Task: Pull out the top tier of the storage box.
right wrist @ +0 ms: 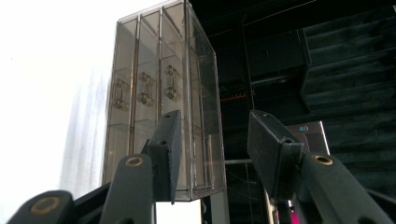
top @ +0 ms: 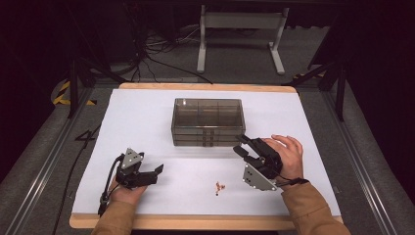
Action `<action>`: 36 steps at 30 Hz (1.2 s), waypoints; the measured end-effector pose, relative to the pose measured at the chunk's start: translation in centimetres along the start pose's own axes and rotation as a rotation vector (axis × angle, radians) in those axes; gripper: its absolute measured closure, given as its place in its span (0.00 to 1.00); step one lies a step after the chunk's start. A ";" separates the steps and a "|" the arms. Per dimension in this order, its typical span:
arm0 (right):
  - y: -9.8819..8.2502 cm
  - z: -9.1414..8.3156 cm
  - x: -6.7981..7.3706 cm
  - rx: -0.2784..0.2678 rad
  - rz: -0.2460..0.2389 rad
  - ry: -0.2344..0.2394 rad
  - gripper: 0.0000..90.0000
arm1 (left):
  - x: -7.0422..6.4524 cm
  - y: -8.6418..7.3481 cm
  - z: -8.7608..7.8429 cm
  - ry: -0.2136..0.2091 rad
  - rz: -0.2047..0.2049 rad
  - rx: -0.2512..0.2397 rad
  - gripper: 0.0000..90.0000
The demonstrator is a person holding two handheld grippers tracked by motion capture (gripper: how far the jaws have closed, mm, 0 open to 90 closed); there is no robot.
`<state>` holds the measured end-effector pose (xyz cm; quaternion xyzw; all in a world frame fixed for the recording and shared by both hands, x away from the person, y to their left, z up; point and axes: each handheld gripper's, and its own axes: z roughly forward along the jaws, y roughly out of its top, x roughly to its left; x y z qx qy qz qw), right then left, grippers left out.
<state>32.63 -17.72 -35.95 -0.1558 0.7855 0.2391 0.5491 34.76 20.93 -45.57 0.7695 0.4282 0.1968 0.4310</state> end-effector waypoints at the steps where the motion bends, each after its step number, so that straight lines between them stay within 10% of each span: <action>1: 0.0 0.1 0.1 0.018 0.007 0.001 0.61 | 0.0 0.0 0.0 0.000 -0.001 0.002 0.16; 36: 3.1 3.3 2.2 0.203 -0.037 -0.079 0.64 | 0.0 0.0 0.0 0.008 0.004 0.014 0.17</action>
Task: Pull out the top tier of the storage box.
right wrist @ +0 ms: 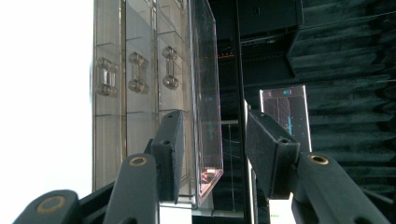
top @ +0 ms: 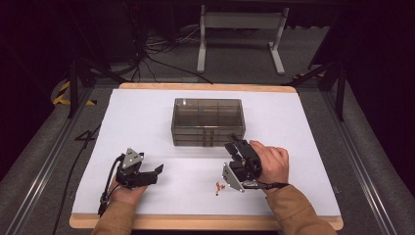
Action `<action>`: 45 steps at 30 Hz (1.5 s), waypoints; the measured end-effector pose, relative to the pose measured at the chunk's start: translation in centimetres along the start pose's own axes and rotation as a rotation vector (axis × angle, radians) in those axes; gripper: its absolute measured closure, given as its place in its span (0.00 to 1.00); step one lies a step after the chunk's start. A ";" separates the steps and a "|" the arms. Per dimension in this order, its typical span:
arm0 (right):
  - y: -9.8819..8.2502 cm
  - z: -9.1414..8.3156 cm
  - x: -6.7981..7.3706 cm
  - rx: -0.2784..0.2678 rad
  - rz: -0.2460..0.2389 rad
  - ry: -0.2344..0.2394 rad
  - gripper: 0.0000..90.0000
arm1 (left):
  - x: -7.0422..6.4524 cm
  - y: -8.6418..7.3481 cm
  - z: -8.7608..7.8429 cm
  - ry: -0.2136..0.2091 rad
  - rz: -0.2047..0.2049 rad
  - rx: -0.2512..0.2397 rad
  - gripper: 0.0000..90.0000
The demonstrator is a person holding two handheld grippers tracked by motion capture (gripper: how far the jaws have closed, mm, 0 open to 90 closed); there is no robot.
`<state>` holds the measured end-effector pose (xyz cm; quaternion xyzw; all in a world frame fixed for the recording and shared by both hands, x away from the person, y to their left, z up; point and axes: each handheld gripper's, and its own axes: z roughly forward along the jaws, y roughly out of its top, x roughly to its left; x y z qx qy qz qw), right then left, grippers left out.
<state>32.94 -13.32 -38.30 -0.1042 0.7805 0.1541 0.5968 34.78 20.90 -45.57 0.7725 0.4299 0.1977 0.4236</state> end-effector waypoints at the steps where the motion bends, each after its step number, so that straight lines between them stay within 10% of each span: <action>1: 0.1 0.1 0.1 0.000 0.002 -0.005 0.65 | 0.0 0.0 0.0 0.001 0.000 0.001 0.17; 45: 3.8 5.0 2.7 0.140 -0.028 -0.045 0.73 | -0.1 0.0 0.2 0.006 0.013 0.014 0.16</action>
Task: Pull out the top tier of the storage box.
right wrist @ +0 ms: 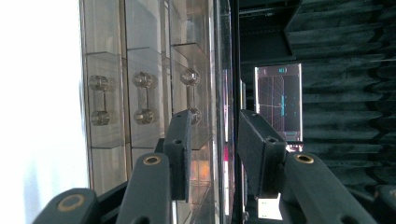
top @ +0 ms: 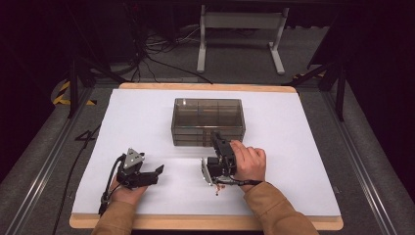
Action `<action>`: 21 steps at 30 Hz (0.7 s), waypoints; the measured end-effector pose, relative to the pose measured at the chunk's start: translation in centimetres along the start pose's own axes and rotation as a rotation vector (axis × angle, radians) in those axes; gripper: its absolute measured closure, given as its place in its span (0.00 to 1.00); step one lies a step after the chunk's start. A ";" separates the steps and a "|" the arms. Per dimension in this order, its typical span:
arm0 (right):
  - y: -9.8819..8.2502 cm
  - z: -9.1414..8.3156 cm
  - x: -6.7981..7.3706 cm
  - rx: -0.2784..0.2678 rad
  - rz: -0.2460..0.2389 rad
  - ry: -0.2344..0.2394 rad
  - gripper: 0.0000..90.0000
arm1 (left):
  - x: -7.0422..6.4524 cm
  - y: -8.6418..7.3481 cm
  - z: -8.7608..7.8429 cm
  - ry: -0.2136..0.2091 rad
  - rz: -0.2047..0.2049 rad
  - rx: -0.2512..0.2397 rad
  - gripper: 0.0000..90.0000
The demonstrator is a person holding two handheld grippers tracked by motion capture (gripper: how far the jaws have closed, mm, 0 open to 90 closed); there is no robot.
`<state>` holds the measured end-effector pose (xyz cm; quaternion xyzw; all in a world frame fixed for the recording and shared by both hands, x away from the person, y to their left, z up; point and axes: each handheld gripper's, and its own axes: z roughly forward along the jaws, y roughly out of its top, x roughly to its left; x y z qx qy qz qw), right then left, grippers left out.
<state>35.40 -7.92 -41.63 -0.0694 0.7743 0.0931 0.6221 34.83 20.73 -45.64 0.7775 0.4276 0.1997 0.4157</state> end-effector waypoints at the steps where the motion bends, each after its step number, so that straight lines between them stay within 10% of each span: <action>1: 0.0 0.1 0.1 0.001 0.001 0.000 0.73 | 0.0 0.0 0.0 0.000 0.002 0.000 0.16; 21: 0.5 2.1 1.4 0.058 -0.038 -0.009 0.84 | 0.0 0.0 0.0 0.001 0.004 -0.001 0.16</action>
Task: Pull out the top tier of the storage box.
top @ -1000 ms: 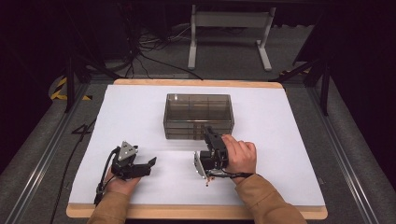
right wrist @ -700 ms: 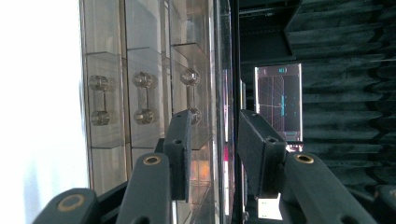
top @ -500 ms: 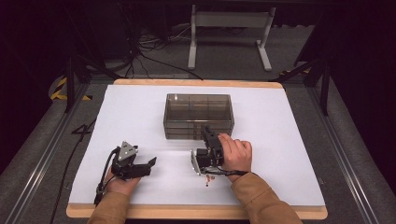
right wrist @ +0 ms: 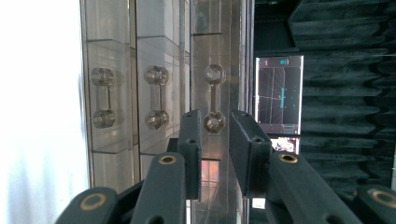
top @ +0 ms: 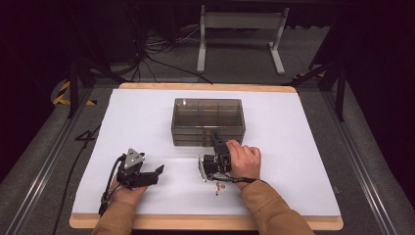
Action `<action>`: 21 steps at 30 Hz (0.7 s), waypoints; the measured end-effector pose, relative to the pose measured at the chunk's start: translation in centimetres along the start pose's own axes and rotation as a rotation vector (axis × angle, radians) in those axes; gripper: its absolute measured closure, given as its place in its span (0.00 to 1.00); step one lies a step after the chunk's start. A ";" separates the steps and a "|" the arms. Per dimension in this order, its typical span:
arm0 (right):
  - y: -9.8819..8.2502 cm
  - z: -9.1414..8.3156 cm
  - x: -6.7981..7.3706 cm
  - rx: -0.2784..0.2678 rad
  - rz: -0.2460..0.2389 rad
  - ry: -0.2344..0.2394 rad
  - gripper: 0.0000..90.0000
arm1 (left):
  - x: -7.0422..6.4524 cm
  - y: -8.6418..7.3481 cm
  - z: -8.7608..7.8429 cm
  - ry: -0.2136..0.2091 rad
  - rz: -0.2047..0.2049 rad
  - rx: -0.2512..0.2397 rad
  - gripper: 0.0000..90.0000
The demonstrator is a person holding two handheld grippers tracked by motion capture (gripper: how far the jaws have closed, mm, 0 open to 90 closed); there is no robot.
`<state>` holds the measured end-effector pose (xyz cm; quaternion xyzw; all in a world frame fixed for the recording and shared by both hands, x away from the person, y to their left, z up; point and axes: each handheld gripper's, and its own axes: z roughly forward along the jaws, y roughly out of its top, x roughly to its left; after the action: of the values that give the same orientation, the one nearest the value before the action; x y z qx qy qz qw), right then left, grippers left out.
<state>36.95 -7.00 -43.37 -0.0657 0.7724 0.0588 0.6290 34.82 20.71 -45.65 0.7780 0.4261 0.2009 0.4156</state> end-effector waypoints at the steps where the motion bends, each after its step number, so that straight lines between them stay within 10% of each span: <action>1: 0.1 0.0 0.0 0.000 0.002 -0.002 0.84 | 0.0 0.0 0.0 0.000 0.000 0.000 0.16; 21: 0.5 0.4 0.2 0.023 -0.004 -0.017 0.89 | 0.0 0.0 0.0 0.004 0.001 -0.001 0.16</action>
<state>37.20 -6.44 -43.68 -0.0596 0.7676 0.0493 0.6362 34.82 20.70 -45.65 0.7776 0.4266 0.2027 0.4151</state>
